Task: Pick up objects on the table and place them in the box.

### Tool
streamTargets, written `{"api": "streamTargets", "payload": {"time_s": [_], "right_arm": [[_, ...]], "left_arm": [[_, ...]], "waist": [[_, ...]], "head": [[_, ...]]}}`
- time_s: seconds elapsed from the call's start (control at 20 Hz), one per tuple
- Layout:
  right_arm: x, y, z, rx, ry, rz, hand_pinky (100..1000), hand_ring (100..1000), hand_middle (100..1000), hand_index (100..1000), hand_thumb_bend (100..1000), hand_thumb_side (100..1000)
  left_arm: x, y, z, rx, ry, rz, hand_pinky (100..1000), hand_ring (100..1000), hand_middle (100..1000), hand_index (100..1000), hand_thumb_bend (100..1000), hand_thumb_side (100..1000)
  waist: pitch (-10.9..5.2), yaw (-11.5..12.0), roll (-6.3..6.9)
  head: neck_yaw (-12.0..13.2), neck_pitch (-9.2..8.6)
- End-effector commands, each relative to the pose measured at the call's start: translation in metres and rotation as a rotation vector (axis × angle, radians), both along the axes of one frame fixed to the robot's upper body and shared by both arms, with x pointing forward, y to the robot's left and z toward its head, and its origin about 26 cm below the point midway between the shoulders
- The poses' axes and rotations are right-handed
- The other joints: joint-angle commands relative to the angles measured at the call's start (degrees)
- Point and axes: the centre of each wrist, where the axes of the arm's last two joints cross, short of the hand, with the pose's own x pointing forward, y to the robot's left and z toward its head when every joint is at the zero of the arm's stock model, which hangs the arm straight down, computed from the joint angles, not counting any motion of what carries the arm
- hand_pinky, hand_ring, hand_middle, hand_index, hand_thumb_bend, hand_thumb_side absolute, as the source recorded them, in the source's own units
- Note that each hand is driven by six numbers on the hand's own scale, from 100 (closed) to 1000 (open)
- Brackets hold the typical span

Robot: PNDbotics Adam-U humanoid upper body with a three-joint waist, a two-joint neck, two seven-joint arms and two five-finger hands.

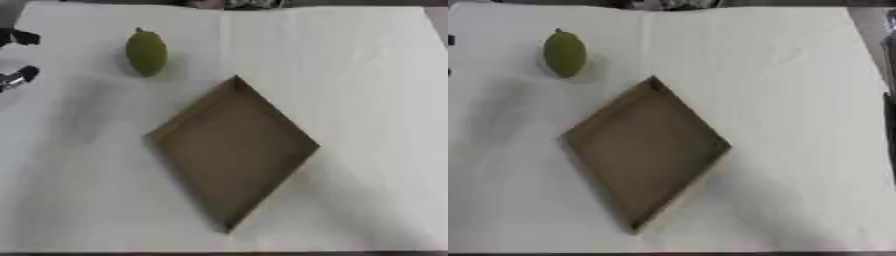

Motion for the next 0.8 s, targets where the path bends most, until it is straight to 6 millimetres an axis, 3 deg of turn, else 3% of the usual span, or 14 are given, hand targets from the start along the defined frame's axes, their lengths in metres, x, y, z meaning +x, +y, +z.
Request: {"api": "streamTargets", "payload": {"time_s": [0.05, 0.1, 0.15, 0.3, 0.4, 0.45, 0.5, 0.8], "right_arm": [[-0.006, 0.001, 0.008, -0.007, -0.035, 0.014, 776, 651, 763, 789, 100, 575], [-0.006, 0.001, 0.008, -0.006, -0.035, 0.014, 776, 651, 763, 789, 100, 575], [-0.005, 0.002, 0.008, -0.004, -0.037, 0.016, 775, 650, 761, 788, 100, 578], [-0.005, 0.002, 0.008, 0.003, -0.043, 0.023, 775, 650, 761, 788, 100, 578], [-0.005, 0.002, 0.008, 0.004, -0.044, 0.023, 775, 650, 761, 788, 100, 578], [-0.005, 0.002, 0.009, 0.006, -0.046, 0.024, 775, 652, 759, 788, 100, 586], [-0.005, 0.004, 0.009, 0.020, -0.051, 0.035, 775, 652, 759, 788, 100, 586], [-0.004, 0.005, 0.006, 0.049, -0.056, 0.049, 774, 651, 759, 786, 100, 590]], "left_arm": [[-0.002, 0.002, 0.020, 0.030, -0.013, -0.031, 943, 910, 863, 979, 234, 782], [-0.003, 0.002, 0.021, 0.029, -0.012, -0.032, 943, 910, 863, 979, 234, 782], [-0.002, 0.000, 0.023, 0.023, -0.019, -0.040, 937, 907, 854, 976, 172, 733], [0.005, -0.024, 0.035, -0.013, -0.061, -0.083, 937, 907, 854, 976, 172, 733], [0.006, -0.029, 0.037, -0.019, -0.063, -0.086, 937, 907, 854, 976, 172, 733], [0.006, -0.031, 0.038, -0.022, -0.065, -0.087, 925, 903, 843, 970, 100, 640], [0.007, -0.037, 0.042, -0.034, -0.079, -0.094, 925, 903, 843, 970, 100, 640], [0.017, -0.097, 0.040, -0.081, -0.095, -0.122, 951, 938, 884, 977, 100, 624]], "waist": [[-1.29, 0.01, 0.04], [-1.29, 0.01, 0.05], [-1.29, -0.19, 0.06], [-1.18, -1.11, 0.34], [-1.17, -1.17, 0.37], [-1.18, -1.24, 0.35], [-1.23, -1.85, 0.34], [-1.69, -2.72, 0.46]], "head": [[0.27, 0.19], [0.28, 0.19], [0.77, 0.31], [1.79, 0.45], [1.85, 0.46], [2.09, 0.39], [3.04, 0.13], [4.66, -0.43]]}}
